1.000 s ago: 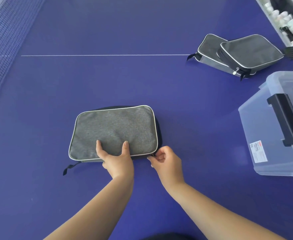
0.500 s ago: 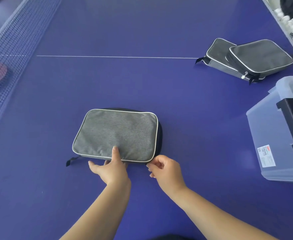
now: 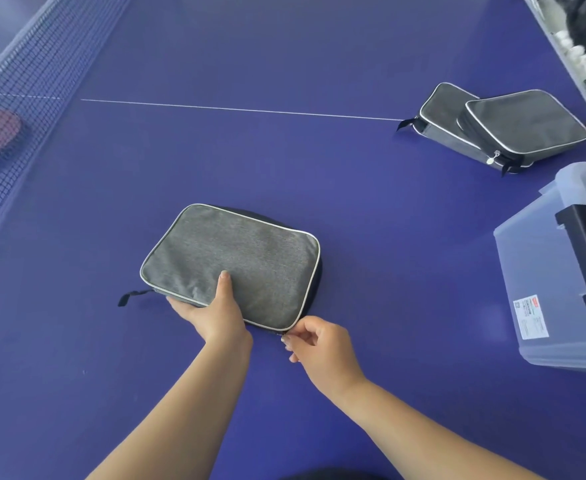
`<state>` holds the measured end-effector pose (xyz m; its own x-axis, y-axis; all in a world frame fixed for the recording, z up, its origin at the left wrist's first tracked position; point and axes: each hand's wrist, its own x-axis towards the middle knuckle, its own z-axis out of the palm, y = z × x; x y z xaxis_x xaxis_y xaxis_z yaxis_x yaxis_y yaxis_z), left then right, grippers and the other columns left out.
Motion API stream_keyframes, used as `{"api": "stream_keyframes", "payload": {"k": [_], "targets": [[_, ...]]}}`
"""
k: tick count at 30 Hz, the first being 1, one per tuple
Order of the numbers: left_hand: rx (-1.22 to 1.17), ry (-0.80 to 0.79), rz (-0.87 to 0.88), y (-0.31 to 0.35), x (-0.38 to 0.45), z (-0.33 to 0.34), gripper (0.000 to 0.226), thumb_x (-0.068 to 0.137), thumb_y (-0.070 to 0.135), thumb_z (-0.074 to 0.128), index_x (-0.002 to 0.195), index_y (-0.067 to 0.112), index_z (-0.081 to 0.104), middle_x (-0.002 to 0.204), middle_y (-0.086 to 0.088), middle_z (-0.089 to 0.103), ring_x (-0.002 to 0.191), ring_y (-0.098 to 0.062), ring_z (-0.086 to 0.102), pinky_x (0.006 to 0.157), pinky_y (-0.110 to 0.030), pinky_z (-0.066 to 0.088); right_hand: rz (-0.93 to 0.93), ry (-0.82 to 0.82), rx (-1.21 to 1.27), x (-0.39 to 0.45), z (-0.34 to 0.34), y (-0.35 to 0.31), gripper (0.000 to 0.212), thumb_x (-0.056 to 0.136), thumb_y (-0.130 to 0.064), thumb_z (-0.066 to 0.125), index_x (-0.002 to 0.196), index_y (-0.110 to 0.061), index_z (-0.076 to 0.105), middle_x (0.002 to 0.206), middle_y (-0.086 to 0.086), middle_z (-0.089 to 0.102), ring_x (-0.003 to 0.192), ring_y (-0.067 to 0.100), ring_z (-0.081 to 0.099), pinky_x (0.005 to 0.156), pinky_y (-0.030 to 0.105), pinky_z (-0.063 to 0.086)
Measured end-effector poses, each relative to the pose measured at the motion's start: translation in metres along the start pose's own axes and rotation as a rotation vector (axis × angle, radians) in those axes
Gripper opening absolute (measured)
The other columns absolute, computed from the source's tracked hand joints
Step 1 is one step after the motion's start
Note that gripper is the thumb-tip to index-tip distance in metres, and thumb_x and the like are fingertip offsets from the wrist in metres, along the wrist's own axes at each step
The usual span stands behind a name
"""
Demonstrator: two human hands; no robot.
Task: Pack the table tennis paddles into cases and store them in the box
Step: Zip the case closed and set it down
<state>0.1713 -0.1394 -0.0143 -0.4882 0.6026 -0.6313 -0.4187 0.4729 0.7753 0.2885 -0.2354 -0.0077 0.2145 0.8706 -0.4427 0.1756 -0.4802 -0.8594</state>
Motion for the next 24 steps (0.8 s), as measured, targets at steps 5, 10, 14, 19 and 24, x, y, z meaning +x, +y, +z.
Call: {"api": "stream_keyframes", "payload": {"k": [5,10,14,19,24], "targets": [[-0.027,-0.013,0.072,0.010,0.007,0.000,0.088,0.079,0.026,0.076,0.145,0.053,0.025,0.129,0.023,0.055,0.108,-0.002,0.061,0.100,-0.036,0.050,-0.045,0.065,-0.058,0.002,-0.003,-0.004,0.016,0.088,-0.013,0.066,0.072,-0.015,0.066,0.069,-0.001,0.067,0.060,0.009,0.064,0.063,0.026,0.054],[-0.014,-0.072,0.076,0.026,0.017,-0.001,0.084,0.081,0.025,0.075,0.145,0.050,0.027,0.121,0.022,0.056,0.107,-0.004,0.061,0.098,-0.036,0.051,-0.064,0.116,-0.078,0.013,-0.020,-0.009,0.014,0.088,-0.013,0.067,0.074,-0.013,0.066,0.069,-0.001,0.066,0.061,0.012,0.065,0.063,0.026,0.053],[-0.018,-0.155,0.068,0.036,0.022,-0.002,0.073,0.082,0.024,0.074,0.139,0.048,0.036,0.117,0.019,0.060,0.105,-0.007,0.064,0.094,-0.038,0.054,-0.127,0.131,-0.118,0.019,-0.025,-0.014,0.014,0.088,-0.012,0.067,0.075,-0.015,0.066,0.069,-0.003,0.066,0.061,0.009,0.065,0.060,0.020,0.051],[0.018,-0.299,0.090,0.047,0.029,-0.008,0.061,0.082,0.023,0.075,0.131,0.042,0.045,0.119,0.012,0.065,0.107,-0.014,0.067,0.087,-0.040,0.057,-0.231,0.155,-0.190,0.023,-0.029,-0.017,0.013,0.088,-0.010,0.067,0.075,-0.012,0.066,0.069,-0.006,0.065,0.063,0.008,0.064,0.058,0.016,0.048],[0.097,-0.480,0.139,0.062,0.037,-0.011,0.052,0.088,0.016,0.070,0.130,0.037,0.048,0.118,0.008,0.068,0.103,-0.016,0.069,0.080,-0.042,0.059,-0.224,0.243,-0.149,0.029,-0.040,-0.019,0.015,0.088,-0.008,0.066,0.075,-0.014,0.066,0.071,-0.003,0.064,0.064,0.008,0.065,0.061,0.021,0.052]]}}
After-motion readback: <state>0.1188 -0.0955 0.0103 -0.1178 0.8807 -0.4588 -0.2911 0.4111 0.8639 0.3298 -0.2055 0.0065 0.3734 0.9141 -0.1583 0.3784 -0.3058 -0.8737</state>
